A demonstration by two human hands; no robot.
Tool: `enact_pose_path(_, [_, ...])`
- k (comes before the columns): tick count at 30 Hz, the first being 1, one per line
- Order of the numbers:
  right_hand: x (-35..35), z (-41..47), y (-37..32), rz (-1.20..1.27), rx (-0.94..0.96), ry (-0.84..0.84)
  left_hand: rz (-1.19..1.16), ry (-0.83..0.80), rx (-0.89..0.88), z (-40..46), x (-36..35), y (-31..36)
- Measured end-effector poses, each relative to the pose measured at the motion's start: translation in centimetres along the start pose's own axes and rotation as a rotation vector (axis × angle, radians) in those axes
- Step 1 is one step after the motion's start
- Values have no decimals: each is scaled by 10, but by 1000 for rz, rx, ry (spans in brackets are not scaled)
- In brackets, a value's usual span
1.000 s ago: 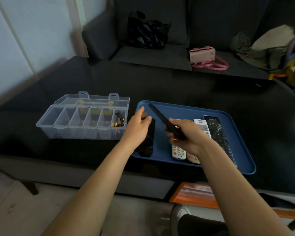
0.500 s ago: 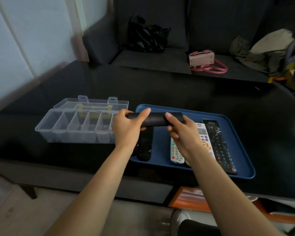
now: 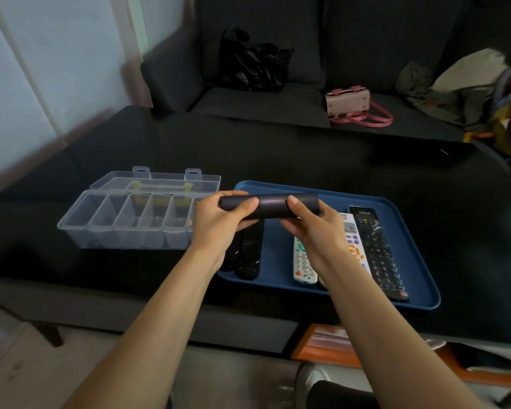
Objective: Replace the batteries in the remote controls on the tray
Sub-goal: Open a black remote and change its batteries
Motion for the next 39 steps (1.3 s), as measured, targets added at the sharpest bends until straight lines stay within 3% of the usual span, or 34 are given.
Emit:
enact_pose_path(7, [0,1,0,10,27,18,-24,-23,4,2,0,-3])
enact_pose_path(11, [0,1,-1,-141,50,37,-53,91,3,0,-1,-8])
enact_pose_path(13, [2,2,-1,-475,141,51,23,117,-33,1,1,-8])
enact_pose_path(16, [1,1,-3,-1145,456,-19,225,41,-131,2,2,-5])
enact_pose_path(19, [-3,0,0,-1361,497,-175,278,-31,-166,0,-1,-3])
enact_pose_path(27, [-7,-7,-5,-872,123,-422,283,-191,-159,0,-2,-2])
enact_pose_path(32, [-11,-8,1,-852,132,-381,695,-61,-450,0,-4,3])
enact_pose_path(36, [-12,-8,3,-792,79,-365,799,-42,-611,-3,-8,4])
enact_pose_path(39, [-7,-7,2,-683,-39,-258,842,-30,-771,-6,-9,6])
Point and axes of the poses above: each hand's wrist, its own z-axis towards the middle knuckle, its own x-axis out of the back of the hand, y = z × x, the point moved 2 cm from there along z, towards the middle knuckle, and after that the axes turned 1 degree about -y, right-handed, at the moved point
